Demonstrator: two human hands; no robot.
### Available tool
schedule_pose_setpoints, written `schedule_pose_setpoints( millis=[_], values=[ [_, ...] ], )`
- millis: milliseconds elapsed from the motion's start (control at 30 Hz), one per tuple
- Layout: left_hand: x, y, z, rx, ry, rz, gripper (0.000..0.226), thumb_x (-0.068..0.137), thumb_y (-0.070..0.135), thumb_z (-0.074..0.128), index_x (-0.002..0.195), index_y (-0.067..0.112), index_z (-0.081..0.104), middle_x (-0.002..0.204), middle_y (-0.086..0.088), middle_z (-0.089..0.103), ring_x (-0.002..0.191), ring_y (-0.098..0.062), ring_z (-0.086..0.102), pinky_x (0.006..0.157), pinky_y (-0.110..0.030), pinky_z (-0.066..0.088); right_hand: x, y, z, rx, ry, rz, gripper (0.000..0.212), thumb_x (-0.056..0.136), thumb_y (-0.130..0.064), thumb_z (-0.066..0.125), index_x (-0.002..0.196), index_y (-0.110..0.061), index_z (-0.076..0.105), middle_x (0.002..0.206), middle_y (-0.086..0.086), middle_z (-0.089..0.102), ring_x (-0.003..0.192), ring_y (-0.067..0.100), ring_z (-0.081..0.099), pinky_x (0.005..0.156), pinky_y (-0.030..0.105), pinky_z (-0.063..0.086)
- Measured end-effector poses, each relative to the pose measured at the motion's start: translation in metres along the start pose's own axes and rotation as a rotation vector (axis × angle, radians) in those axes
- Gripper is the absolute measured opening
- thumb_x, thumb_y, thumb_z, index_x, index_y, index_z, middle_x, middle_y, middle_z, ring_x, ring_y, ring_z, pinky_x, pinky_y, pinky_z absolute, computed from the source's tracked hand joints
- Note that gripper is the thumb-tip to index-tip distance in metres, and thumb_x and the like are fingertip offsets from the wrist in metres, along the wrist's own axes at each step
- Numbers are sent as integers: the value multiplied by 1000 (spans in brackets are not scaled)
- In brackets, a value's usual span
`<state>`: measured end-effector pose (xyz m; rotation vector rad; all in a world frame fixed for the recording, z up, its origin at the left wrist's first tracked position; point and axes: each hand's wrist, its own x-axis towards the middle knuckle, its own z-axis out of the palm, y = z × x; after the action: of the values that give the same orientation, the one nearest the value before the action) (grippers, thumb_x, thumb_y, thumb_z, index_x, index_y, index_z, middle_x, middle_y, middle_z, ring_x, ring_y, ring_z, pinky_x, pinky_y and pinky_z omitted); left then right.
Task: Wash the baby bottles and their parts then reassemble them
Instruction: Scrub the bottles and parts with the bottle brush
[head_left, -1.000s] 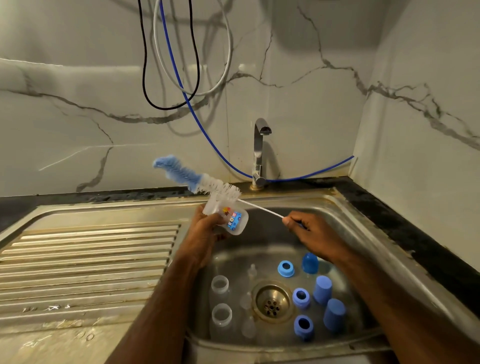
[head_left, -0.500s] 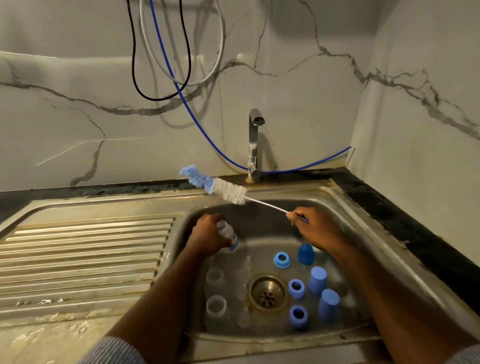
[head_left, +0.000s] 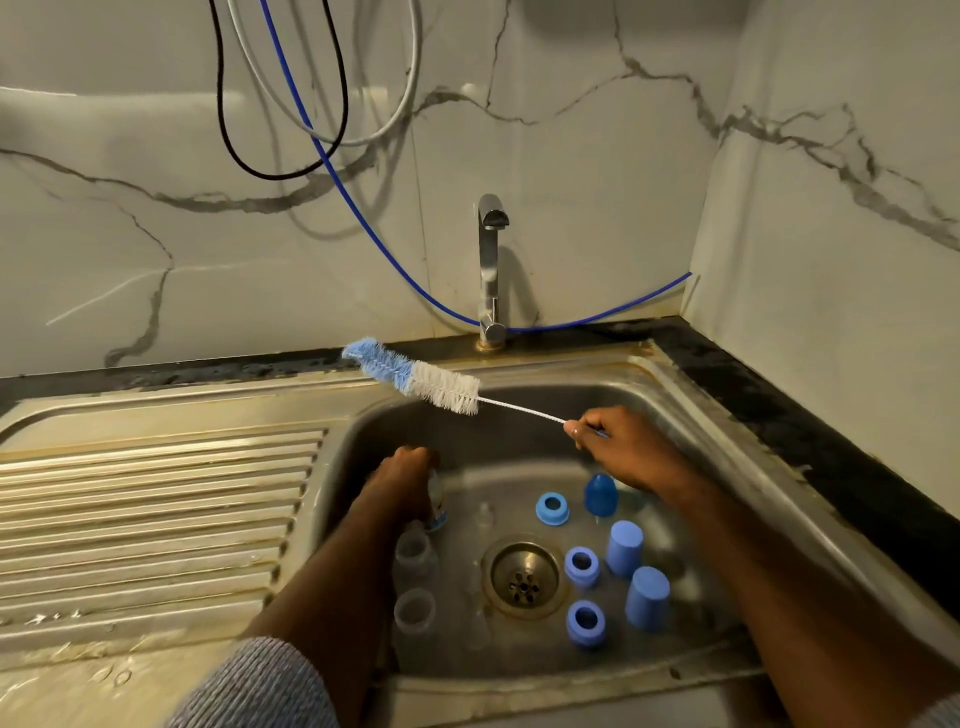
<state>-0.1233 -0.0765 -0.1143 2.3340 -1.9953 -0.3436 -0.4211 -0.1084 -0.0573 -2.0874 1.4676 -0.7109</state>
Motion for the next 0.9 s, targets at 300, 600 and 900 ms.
schedule_pose_setpoints(
  millis=[300, 600, 900],
  values=[
    [-2, 13, -5, 64, 90, 83, 92, 65, 49, 89, 144, 29, 46, 139, -2, 51, 130, -25, 48, 105, -47, 45, 3, 4, -7, 39, 51, 59, 37, 101, -44, 54, 73, -22, 65, 62, -5, 57, 61, 8, 51, 58, 25, 35],
    [10, 75, -1, 436, -152, 342, 47, 85, 38, 77, 129, 32, 59, 128, 6, 62, 135, -18, 45, 116, -64, 11, 9, 12, -4, 114, 90, 49, 39, 100, -42, 57, 68, -21, 64, 48, -13, 53, 49, 0, 49, 54, 22, 33],
    [10, 83, 9, 374, -36, 395, 27, 95, 26, 65, 122, 29, 65, 131, 1, 60, 137, -18, 41, 118, -64, 7, 12, 12, -1, 140, 83, 19, 38, 100, -43, 56, 68, -23, 63, 49, -9, 50, 49, 2, 46, 53, 20, 34]
  ],
)
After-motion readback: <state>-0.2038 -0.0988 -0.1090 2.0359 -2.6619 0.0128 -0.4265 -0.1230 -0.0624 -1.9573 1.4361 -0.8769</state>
